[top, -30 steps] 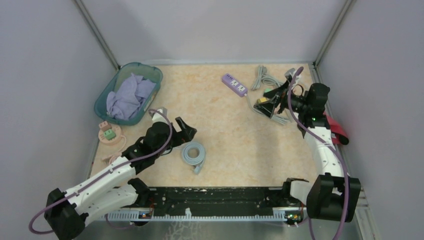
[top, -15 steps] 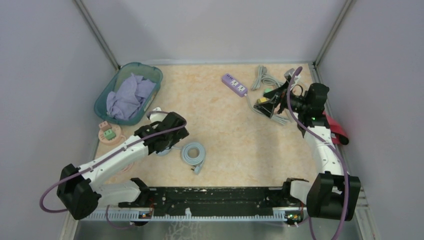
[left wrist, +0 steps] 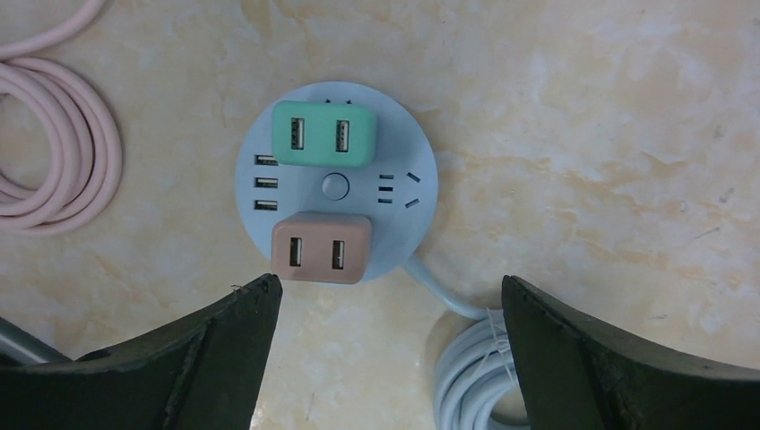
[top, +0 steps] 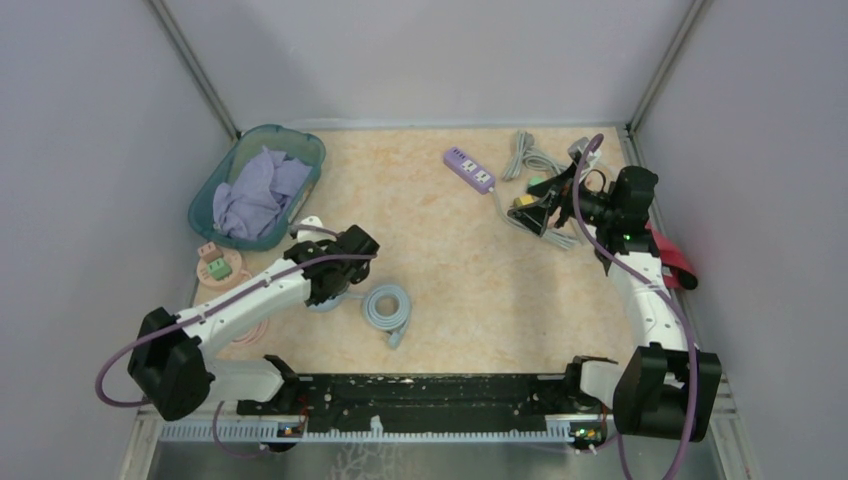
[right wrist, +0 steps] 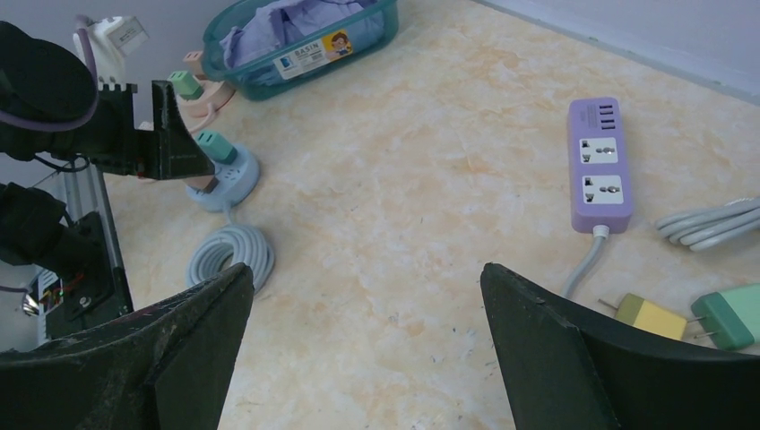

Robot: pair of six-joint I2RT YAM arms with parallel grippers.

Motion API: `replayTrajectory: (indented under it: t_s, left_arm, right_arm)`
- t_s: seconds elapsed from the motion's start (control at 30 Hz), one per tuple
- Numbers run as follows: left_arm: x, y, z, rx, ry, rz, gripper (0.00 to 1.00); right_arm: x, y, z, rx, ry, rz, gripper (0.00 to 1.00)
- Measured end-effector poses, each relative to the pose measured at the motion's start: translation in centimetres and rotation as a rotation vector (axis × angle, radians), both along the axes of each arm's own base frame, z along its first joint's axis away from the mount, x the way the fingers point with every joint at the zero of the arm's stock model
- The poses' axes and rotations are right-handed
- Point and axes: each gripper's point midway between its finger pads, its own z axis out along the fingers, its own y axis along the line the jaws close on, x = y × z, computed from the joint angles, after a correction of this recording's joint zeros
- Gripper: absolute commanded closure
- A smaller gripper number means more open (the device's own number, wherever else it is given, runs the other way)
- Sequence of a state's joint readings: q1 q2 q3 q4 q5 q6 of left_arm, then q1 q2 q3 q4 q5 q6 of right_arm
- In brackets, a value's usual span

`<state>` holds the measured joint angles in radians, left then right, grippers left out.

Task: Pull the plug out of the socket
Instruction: Move the socket to the center of the board.

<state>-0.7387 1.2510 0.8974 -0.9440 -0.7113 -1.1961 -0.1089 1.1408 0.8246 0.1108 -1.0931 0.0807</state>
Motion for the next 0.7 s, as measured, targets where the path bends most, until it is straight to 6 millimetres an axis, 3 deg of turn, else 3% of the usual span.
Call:
replayTrajectory:
  t_s: [0.43,0.6,0.7]
  left_arm:
    - [-1.0,3.2,-3.7,0.116,0.106,0.07,0.2]
    - [-1.9,4.6,-4.8,0.085,0.108,0.113,0.36]
    - [-1.8,5.2,-5.2,0.047,0.085,0.145,0.55]
  right_arm:
    - [0.1,-0.1,-0.1,-0.004,-0.003,-0.003,0.03]
    - [0.1,-0.1,-0.1,-0.006,-0.004,-0.004,0.03]
    - [0.1,-0.1,-0.1,-0.006,-0.003,-0.006,0.03]
